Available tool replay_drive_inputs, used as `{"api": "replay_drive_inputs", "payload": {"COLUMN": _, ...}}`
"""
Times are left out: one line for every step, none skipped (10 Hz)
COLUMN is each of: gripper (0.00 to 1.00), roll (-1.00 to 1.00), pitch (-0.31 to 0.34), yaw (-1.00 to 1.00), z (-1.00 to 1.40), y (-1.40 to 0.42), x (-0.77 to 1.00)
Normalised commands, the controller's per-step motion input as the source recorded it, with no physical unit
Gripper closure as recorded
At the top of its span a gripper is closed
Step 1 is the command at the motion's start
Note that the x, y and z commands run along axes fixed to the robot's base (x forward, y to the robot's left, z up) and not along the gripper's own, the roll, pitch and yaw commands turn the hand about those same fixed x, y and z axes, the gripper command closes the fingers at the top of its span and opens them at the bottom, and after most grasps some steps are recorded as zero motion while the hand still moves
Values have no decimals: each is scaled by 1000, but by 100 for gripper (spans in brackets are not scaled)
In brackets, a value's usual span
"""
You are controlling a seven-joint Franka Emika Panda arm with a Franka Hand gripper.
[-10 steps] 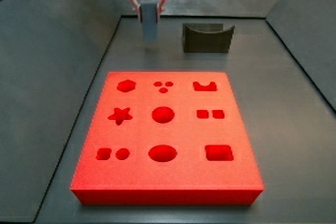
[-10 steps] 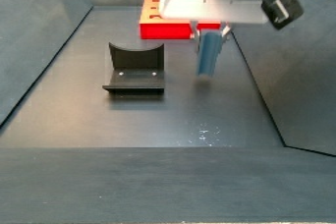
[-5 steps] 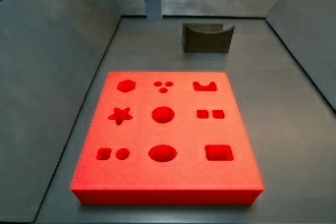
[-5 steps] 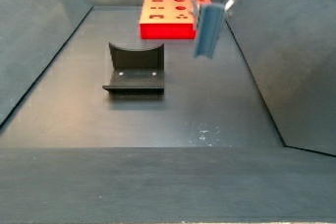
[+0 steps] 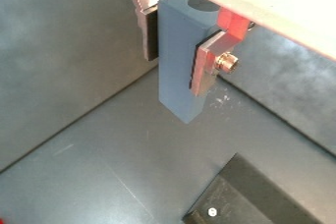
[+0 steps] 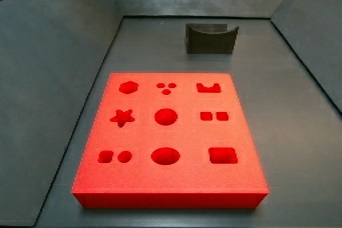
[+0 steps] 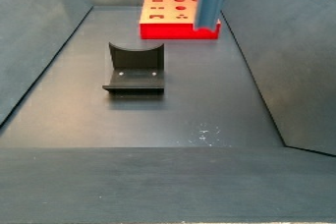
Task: Pick up the arch object. Move up. Rotate the arch object. Move to above the board. Insert the arch object.
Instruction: Move to above the board.
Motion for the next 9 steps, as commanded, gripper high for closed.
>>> {"api": "replay_drive_inputs", "payload": {"gripper": 100, "roll": -80, "pitch": 78, "yaw": -35, "z": 361, "y": 38, "x": 18}}
{"api": "replay_drive_inputs", "payload": {"gripper": 100, "roll": 66, "pitch": 518, "yaw": -119, "z": 443, "y": -1000, "x": 113}}
{"api": "replay_drive_inputs", "payload": {"gripper": 100, "roll": 72, "pitch": 500, "yaw": -111, "z": 418, "y": -1000, "x": 118}}
{"api": "replay_drive_inputs", "payload": {"gripper": 100, "roll": 103, "pitch": 406, "yaw": -20, "z": 436, "y": -1000, "x": 126}}
{"api": "replay_drive_inputs", "payload": {"gripper": 100, "roll": 70, "pitch": 289, "yaw": -4, "z": 436, "y": -1000, "x": 128}}
{"api": "replay_drive_inputs", "payload": {"gripper": 100, "roll": 50, "pitch": 171, "yaw": 7, "z": 429, "y": -1000, "x": 133}}
{"api": "replay_drive_inputs", "payload": {"gripper": 100, "roll": 31, "pitch": 132, "yaw": 11, "z": 434, "y": -1000, "x": 138}}
{"api": "replay_drive_inputs", "payload": {"gripper": 100, "roll": 13, "pitch": 113, "yaw": 14, "z": 440, "y": -1000, "x": 143}}
{"api": "replay_drive_inputs", "payload": {"gripper": 100, "roll": 9, "pitch": 99, "yaw": 7, "z": 439, "y": -1000, "x": 153}}
